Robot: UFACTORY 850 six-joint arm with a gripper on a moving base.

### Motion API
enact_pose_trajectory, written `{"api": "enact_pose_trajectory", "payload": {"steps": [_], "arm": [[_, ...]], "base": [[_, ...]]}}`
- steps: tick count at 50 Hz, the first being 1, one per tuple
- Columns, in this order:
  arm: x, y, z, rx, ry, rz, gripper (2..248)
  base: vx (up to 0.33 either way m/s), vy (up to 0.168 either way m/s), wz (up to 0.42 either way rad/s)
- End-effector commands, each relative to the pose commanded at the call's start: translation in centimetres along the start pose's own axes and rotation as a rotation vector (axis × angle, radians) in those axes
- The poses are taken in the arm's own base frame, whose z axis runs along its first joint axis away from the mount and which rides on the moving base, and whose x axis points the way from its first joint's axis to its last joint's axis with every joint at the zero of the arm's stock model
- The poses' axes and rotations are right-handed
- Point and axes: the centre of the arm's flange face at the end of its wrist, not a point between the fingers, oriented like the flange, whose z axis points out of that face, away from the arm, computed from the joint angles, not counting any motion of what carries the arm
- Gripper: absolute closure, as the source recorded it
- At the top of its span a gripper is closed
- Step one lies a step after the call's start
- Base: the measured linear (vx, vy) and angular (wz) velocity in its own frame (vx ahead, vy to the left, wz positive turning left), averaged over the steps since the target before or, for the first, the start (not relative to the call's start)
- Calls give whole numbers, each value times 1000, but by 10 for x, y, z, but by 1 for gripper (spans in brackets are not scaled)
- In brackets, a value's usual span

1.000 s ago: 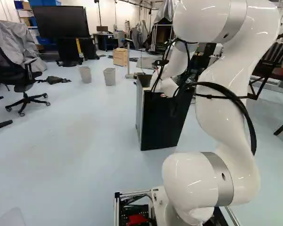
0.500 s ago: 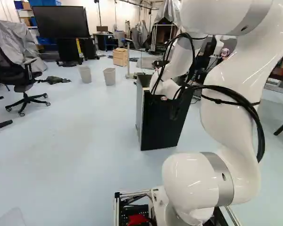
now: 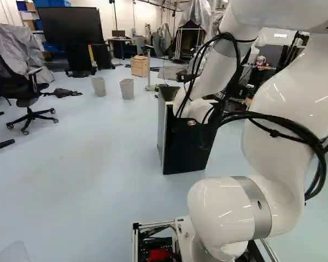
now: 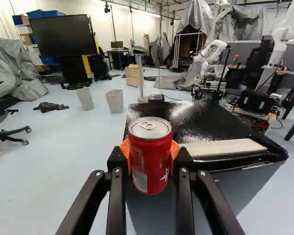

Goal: Grab a drink from the fridge

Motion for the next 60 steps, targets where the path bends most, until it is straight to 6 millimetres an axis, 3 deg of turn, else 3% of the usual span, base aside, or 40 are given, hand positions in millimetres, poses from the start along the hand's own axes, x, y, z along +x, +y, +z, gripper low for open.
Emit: {"api": "enact_pose_trajectory", "payload": {"steps": [25, 46, 60], "arm": [[-30, -10, -73, 22, -74, -13, 153], [-51, -14, -112, 34, -115, -21, 153], [-60, -15, -127, 39, -131, -25, 153]], "base": [[0, 0, 0], [0, 0, 0], [0, 0, 0]]}}
